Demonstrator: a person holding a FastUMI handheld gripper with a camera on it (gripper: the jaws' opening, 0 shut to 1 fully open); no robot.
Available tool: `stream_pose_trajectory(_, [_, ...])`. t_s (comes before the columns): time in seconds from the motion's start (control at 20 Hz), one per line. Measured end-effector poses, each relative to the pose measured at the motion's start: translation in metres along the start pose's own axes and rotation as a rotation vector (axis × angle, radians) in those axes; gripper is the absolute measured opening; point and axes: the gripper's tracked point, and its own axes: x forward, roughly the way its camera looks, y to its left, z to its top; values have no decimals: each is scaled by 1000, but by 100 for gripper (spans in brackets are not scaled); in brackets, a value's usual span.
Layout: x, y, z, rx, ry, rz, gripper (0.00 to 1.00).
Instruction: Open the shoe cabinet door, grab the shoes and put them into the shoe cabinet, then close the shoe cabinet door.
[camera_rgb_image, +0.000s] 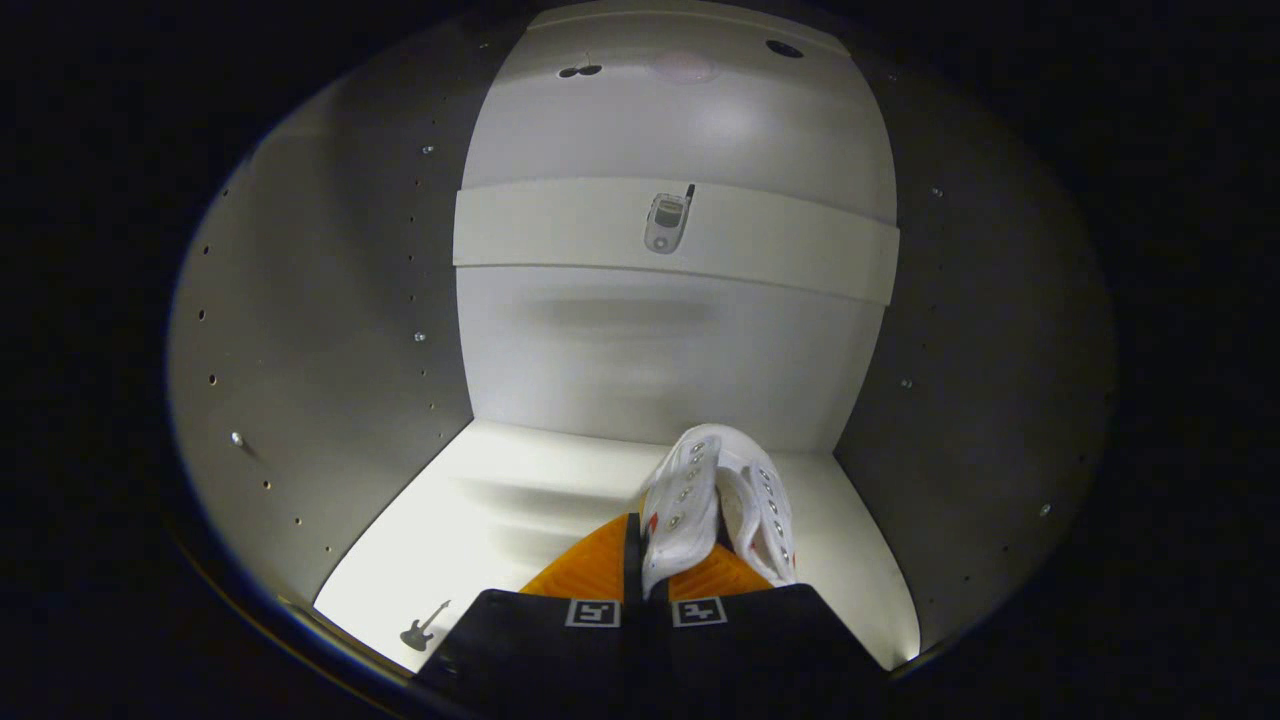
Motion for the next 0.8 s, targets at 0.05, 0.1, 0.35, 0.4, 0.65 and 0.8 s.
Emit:
stream_pose_trajectory(0.05, [0, 2, -3, -4, 9, 8, 4])
stream_pose_trajectory(0.1, [1, 4, -4, -12, 12, 9, 4])
stream_pose_trajectory(0.35, [0, 5, -7, -25, 14, -1, 5])
stream_pose_trajectory(0.4, [0, 5, -8, -23, 13, -5, 5])
stream_pose_trajectory(0.65, [-7, 5, -9, 21, -12, -20, 32])
stream_pose_trajectory(0.8, [-9, 11, -9, 34, -17, -14, 61])
